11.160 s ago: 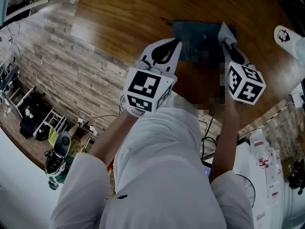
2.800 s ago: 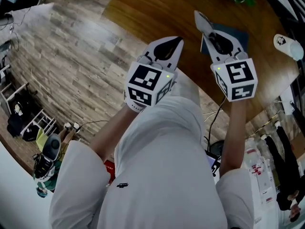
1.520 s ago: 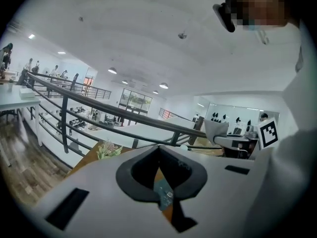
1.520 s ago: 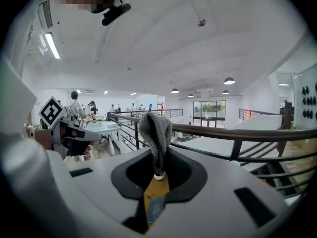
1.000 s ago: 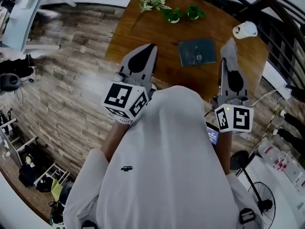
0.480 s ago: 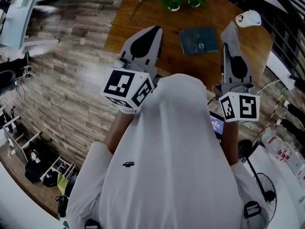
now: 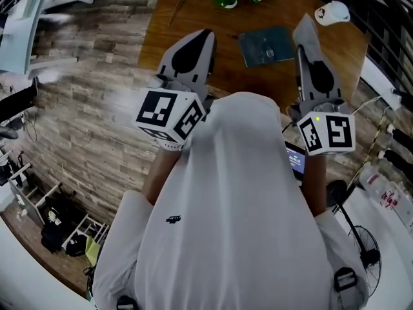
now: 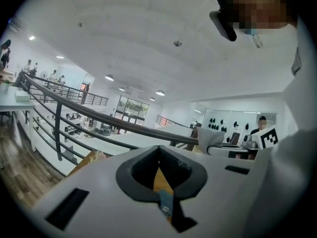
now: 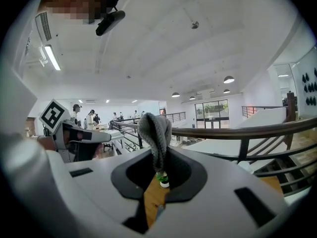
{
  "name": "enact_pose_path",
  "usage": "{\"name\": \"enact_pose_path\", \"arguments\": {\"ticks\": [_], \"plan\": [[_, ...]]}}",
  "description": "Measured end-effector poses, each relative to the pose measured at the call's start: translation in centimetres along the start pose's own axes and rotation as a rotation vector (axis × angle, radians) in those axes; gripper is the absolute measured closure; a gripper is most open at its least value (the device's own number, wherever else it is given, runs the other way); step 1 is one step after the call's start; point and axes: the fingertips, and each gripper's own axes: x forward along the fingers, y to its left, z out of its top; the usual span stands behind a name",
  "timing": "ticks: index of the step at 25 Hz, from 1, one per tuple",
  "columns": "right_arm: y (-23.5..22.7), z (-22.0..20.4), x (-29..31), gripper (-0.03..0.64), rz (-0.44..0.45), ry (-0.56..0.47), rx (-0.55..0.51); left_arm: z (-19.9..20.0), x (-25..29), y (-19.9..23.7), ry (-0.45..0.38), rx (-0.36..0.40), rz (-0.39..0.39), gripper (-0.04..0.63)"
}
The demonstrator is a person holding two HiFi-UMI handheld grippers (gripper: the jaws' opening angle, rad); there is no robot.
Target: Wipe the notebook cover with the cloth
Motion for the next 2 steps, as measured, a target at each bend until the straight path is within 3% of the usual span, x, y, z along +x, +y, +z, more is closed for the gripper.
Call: {"name": "enact_pose_path", "arguments": {"ticks": [2], "plan": [[-0.16, -0.13, -0.10, 0.580, -0.004, 0.007, 0.002, -0.04, -0.18, -0.09, 0.000, 0.000, -0.001, 0.576]]}}
